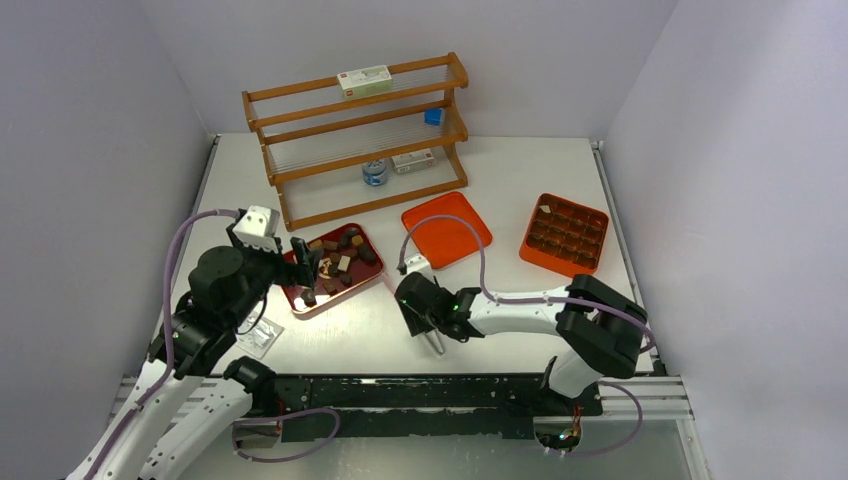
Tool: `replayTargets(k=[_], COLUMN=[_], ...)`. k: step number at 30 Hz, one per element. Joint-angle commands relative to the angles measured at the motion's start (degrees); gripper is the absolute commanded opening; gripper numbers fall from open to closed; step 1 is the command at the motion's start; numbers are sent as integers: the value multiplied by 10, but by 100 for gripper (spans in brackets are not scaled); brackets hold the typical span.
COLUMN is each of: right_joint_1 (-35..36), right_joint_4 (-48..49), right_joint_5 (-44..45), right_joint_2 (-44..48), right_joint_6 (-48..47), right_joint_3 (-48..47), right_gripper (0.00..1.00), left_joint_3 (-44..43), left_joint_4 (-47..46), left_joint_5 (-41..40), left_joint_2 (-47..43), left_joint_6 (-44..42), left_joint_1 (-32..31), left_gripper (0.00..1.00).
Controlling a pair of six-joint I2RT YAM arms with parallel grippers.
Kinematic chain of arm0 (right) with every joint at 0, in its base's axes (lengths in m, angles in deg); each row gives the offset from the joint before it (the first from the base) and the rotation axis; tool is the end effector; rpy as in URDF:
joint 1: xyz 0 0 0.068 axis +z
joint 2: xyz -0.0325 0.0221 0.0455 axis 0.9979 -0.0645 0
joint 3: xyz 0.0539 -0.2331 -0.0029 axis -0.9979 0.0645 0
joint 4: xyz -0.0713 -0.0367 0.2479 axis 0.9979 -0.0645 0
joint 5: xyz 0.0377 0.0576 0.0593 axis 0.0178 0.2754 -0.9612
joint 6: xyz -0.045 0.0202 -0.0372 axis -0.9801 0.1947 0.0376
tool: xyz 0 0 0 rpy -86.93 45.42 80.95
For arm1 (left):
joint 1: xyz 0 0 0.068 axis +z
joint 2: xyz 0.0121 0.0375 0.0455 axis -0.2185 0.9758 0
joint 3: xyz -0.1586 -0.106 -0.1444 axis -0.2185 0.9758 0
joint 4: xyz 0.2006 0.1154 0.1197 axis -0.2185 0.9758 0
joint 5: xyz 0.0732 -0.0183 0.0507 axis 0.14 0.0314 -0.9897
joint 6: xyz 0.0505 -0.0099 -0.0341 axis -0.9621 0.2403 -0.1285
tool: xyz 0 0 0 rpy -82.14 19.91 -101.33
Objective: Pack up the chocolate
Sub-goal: Adjust the clamp.
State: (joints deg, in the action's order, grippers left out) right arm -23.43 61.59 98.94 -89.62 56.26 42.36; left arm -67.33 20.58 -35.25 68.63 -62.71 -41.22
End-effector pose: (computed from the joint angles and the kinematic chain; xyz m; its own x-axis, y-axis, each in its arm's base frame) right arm 0.1472 0.2577 0.1110 -0.6877 -0.3695 -0.6249 -0.5155 0.8547 0.0619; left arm 0.1448 -0.0707 0.3129 -0.2677 -0.0667 -0.9612 0.2966 0.9434 -0.1481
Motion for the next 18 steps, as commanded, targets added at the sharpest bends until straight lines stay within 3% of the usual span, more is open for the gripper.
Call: replayTargets(k=[1,13,18], right_joint_1=[12,24,33], right_joint_4=[-8,32,6], right_joint_5=[59,60,36], right_joint_2=[-30,-21,39], right_joint_6=[17,24,22], right_joint_3=[7,45,23], right_gripper=[54,45,44], left_joint_3=[-9,-9,-29], left_joint_4=[1,5,19], left_joint_5=[-15,-15,-3], left_joint_2=[-6,-2,49], left_joint_6=[2,14,96], left_joint_1=[-1,-1,-1], left_gripper=[95,94,91])
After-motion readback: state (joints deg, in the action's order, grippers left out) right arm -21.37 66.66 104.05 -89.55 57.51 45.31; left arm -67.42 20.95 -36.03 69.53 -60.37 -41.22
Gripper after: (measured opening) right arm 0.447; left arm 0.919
